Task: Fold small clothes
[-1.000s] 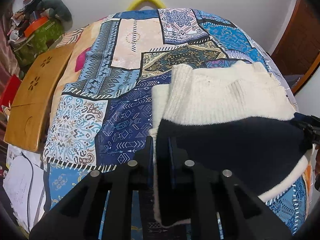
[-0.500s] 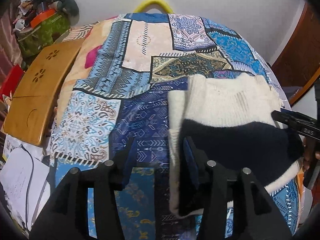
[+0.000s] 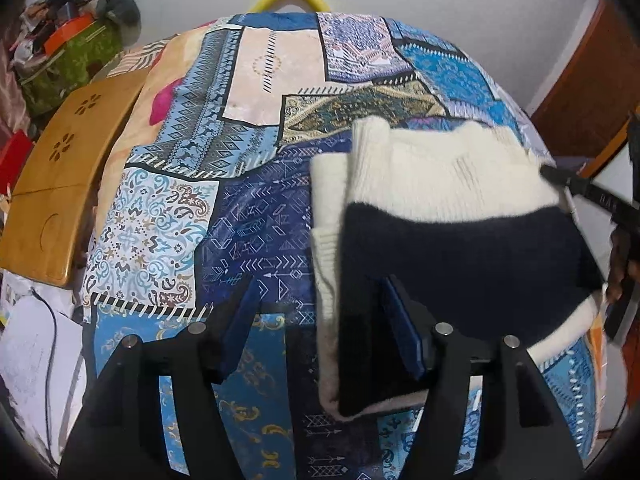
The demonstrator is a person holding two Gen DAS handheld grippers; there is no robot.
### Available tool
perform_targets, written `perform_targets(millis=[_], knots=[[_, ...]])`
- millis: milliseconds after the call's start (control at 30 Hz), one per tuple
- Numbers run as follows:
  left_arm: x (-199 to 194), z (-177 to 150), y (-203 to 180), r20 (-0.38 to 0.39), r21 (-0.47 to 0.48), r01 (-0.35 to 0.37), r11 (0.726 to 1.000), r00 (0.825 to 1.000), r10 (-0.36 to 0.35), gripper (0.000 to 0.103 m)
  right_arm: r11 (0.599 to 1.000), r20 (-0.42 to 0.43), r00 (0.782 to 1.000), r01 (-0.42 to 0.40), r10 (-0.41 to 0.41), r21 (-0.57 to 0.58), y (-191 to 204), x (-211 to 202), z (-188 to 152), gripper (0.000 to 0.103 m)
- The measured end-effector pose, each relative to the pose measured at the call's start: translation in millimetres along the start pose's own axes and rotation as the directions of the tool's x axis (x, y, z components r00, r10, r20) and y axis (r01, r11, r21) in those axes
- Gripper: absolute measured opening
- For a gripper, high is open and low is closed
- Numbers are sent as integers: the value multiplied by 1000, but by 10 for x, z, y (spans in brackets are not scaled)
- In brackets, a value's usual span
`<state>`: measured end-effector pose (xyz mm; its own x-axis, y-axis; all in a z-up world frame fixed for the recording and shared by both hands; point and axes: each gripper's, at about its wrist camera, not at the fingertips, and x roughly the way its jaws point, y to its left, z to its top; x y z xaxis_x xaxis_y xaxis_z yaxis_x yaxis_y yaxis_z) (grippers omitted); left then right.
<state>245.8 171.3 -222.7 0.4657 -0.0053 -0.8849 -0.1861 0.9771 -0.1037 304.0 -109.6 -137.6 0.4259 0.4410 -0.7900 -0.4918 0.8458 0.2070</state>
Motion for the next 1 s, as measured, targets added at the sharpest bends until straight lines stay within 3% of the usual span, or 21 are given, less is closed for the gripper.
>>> perform_targets(millis=[200, 333, 633, 1000], knots=[[46, -46, 34, -9, -3, -35, 999, 999, 35, 70, 998, -53, 998, -30, 33, 48, -87, 41, -25, 14], [10, -67, 70, -1, -2, -65, 998, 998, 65, 71, 998, -96, 994, -47, 51, 45, -115, -11, -174, 43], [-70, -147, 82, 1, 11, -108, 994, 994, 108, 74, 1000, -144, 989, -30, 30, 2, -246, -247, -546, 52], [-339, -269, -21, 13, 9, -119, 993, 993, 119, 74, 999, -97, 995, 37, -34, 28, -470, -642, -745, 53]])
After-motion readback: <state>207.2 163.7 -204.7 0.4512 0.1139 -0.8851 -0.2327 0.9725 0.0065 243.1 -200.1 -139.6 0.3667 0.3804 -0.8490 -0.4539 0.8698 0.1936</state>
